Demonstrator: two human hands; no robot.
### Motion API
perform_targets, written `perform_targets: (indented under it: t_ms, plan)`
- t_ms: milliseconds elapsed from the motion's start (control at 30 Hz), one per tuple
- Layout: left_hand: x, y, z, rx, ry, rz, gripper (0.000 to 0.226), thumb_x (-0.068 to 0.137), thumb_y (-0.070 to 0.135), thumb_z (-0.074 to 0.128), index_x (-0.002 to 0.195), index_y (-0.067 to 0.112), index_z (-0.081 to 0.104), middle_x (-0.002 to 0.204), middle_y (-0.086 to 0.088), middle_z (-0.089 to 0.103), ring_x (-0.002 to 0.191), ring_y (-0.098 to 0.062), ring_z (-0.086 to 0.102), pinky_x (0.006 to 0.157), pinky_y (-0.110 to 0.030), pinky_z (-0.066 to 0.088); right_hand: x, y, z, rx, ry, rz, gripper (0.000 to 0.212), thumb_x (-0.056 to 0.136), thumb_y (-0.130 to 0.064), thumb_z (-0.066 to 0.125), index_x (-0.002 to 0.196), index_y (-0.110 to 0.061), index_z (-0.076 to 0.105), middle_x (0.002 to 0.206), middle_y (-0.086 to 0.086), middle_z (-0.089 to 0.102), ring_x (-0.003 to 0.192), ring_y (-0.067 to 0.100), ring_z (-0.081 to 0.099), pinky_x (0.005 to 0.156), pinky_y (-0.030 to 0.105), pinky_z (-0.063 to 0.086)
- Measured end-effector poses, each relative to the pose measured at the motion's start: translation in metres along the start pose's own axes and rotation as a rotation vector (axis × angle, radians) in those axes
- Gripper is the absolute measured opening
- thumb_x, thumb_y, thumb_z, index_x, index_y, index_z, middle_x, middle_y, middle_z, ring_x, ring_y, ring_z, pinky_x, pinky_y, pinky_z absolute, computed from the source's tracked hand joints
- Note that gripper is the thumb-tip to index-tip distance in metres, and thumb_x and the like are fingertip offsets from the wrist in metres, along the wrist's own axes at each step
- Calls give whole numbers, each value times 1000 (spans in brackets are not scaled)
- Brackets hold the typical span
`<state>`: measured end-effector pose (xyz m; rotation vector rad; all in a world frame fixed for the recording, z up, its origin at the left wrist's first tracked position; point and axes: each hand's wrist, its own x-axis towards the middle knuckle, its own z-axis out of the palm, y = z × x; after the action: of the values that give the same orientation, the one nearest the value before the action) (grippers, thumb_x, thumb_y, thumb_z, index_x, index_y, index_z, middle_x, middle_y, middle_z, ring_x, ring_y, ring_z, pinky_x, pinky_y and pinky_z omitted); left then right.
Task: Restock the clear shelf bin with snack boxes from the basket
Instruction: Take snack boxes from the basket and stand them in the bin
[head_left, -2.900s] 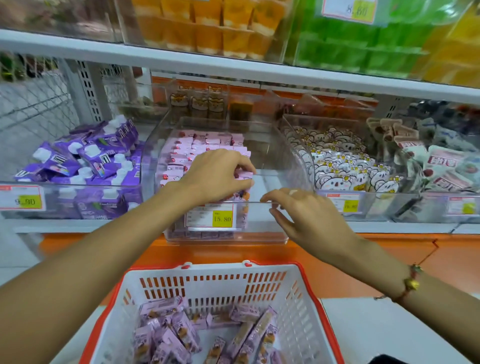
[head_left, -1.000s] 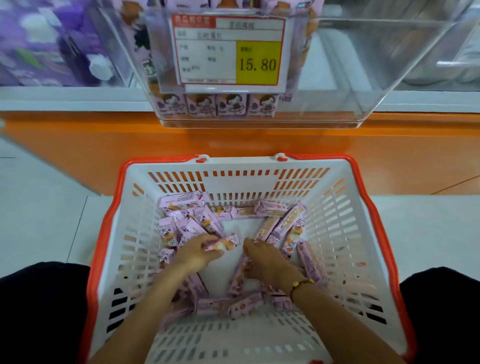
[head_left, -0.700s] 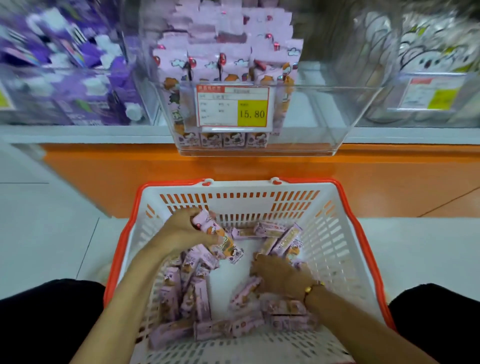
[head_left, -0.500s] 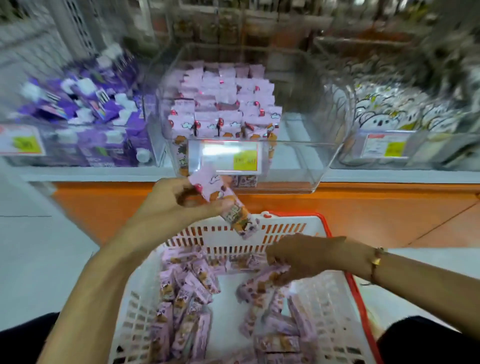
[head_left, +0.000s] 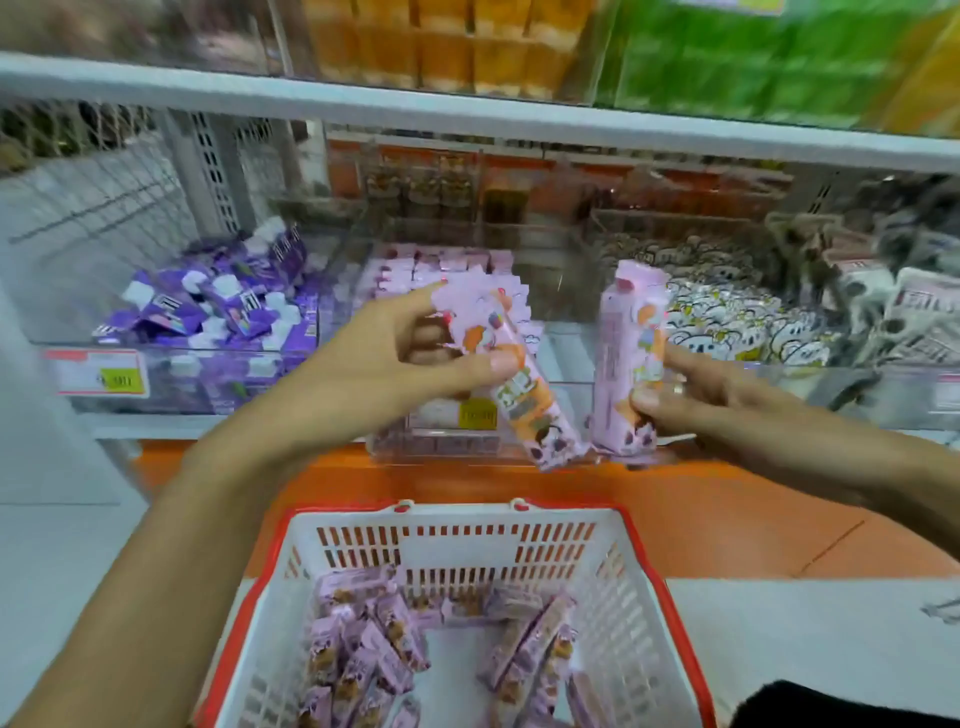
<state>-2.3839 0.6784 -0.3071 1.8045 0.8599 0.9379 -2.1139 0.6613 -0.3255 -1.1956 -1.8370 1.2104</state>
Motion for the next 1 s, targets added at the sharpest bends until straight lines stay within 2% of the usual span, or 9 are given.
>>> perform_targets:
  t_ms: [67,167,267,433,567,633,733,867,1000]
  plan:
    - [23,-2,2,30,144,45,33,76,26,73,107,22,61,94,8,73,86,2,67,78,-13,52,8,-13,-9,118,117,-62,20,78,-31,62,92,-47,66,96,-14,74,91,1,69,71,13,54]
    - [58,-2,11,130,227,97,31,81,17,72,108,11,57,100,3,69,83,4,64,75,-12,52,20,-24,-18,104,278,-135,25,76,-30,64,97,-20,53,92,-5,75,90,9,71,71,18,57]
    - [78,-17,20,238,175,81,33,81,24,72,108,13,56,101,-1,70,93,-10,66,88,-34,52,31,-29,-21,100,351,-171,24,80,-25,63,98,-15,50,85,-7,74,88,9,71,72,19,57]
    - [87,-34,11,511,127,86,53,78,45,70,122,25,51,89,4,66,85,-15,62,79,-42,52,44,-29,-19,79,337,-185,35,84,-13,65,105,-21,38,80,-16,72,85,13,72,70,25,59]
    - [79,-47,-2,661,53,47,54,74,51,70,121,33,50,89,6,66,83,-14,61,78,-41,52,55,-28,-13,-60,288,-168,38,81,-15,70,103,-29,43,71,-28,65,79,-1,69,72,18,57]
    - [77,-49,0,732,29,42,57,74,54,69,123,32,51,101,5,65,93,-17,59,80,-36,50,62,-27,-6,-240,308,-162,38,76,-19,76,101,-26,48,78,-21,66,75,-2,64,67,16,53]
    - [80,-52,9,996,-30,115,43,81,50,62,116,25,60,114,2,57,104,-20,47,82,-33,39,74,-27,2,-553,342,-106,43,71,-27,81,97,-11,53,88,-2,57,82,18,56,67,22,45]
    - [83,-58,10,1127,-64,126,40,87,52,50,105,19,65,124,4,53,106,-19,41,80,-31,26,82,-26,4,-642,286,-33,29,74,-23,79,92,-18,58,90,0,64,79,16,60,67,30,49]
    - [84,-55,4,1152,-53,173,53,78,65,53,118,29,56,118,9,52,108,-15,41,79,-28,24,77,-20,4,-692,339,-27,23,77,-28,77,79,-26,53,76,-7,62,67,8,58,57,24,42]
